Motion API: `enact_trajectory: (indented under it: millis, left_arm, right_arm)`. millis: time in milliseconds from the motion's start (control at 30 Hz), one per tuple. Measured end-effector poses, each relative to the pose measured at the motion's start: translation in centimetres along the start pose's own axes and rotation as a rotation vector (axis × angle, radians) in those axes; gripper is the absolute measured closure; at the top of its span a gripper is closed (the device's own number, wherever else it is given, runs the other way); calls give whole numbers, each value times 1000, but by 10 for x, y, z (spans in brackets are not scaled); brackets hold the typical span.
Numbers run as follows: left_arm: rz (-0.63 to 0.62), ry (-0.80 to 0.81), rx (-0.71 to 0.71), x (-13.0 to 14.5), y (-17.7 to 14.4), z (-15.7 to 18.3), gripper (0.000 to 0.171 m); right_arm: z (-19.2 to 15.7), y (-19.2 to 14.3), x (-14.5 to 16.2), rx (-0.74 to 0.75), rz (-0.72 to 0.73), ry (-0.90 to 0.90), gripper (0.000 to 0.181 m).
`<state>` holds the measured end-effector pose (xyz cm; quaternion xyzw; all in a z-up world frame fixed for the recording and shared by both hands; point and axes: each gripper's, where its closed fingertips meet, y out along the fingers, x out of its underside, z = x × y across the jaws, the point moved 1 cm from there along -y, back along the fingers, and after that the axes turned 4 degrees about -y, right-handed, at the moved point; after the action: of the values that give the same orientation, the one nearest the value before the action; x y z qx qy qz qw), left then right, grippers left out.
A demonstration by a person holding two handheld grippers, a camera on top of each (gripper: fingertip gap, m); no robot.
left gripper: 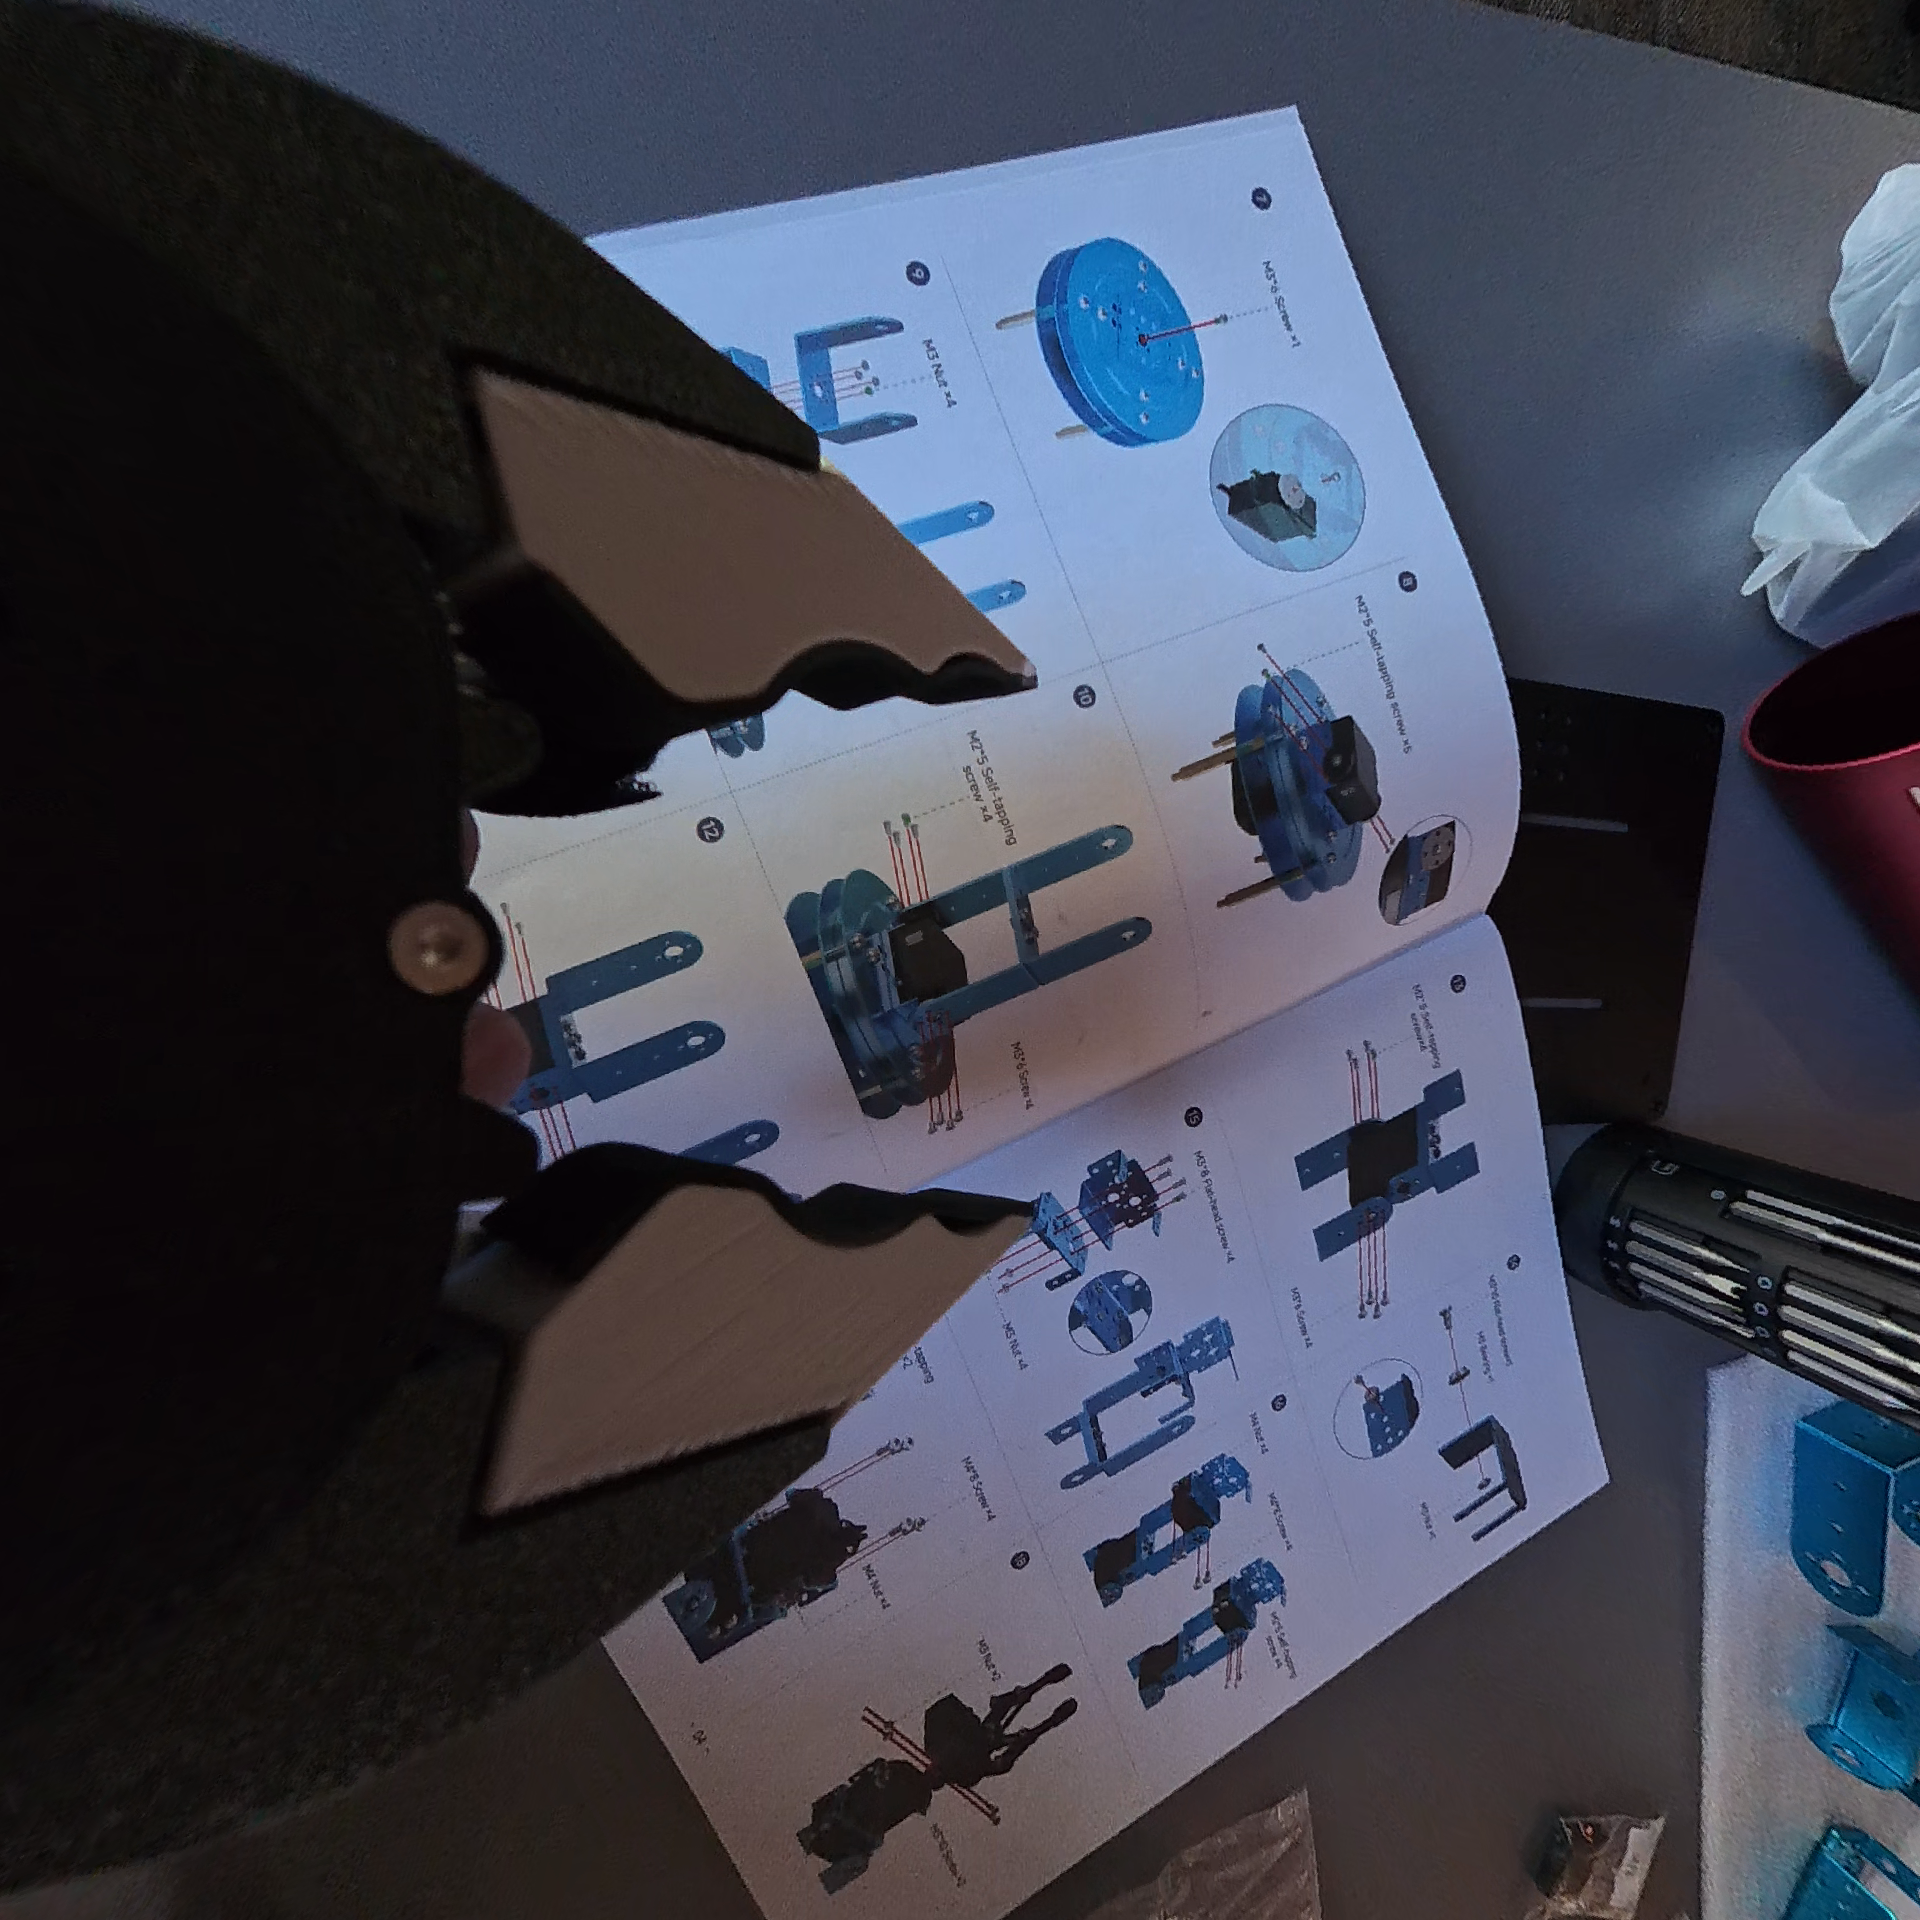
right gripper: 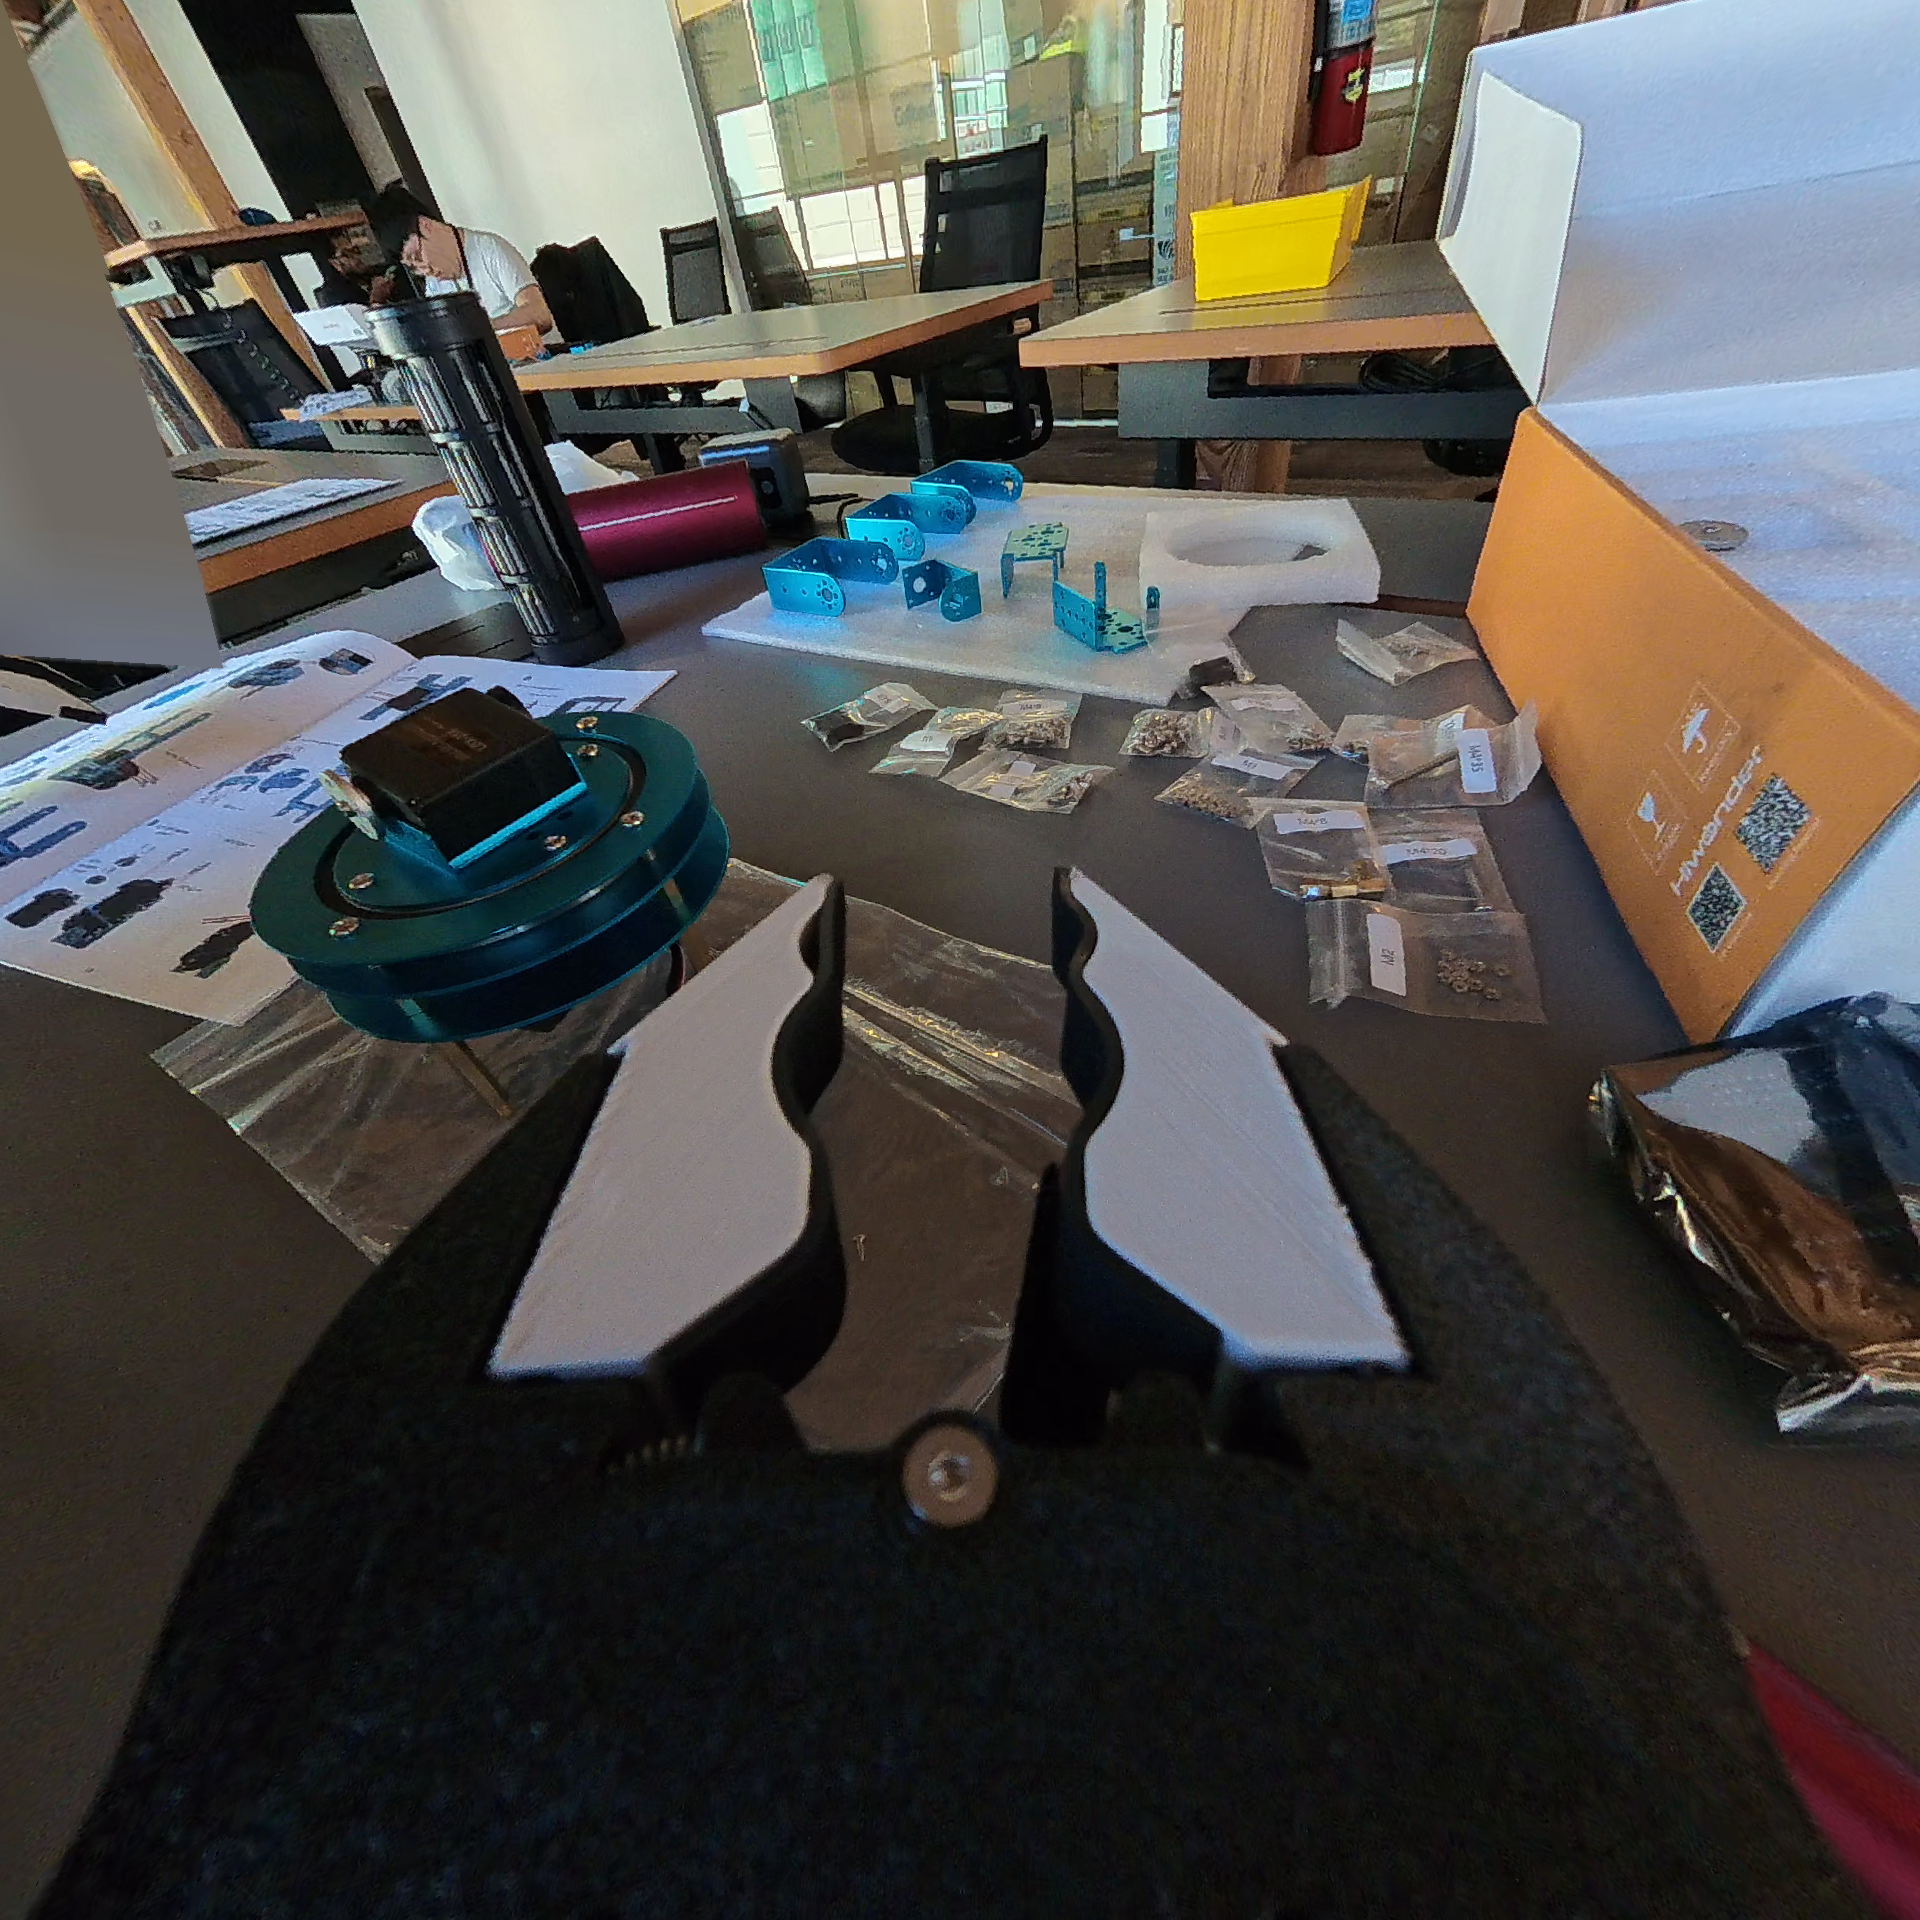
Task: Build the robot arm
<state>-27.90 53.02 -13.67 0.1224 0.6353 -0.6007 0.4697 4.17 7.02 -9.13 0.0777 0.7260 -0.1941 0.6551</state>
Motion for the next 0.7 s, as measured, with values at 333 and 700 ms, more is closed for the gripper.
enact_trajectory:
  millis: [333,700]
  left_arm:
    - [-1,4,1,1,-1,2,78]
    - [8,10,27,1,-4,11,78]
  right_arm:
    - [-1,1,1,-7,-4,3,144]
    - [-4,3,3,-10,-24,-20,144]
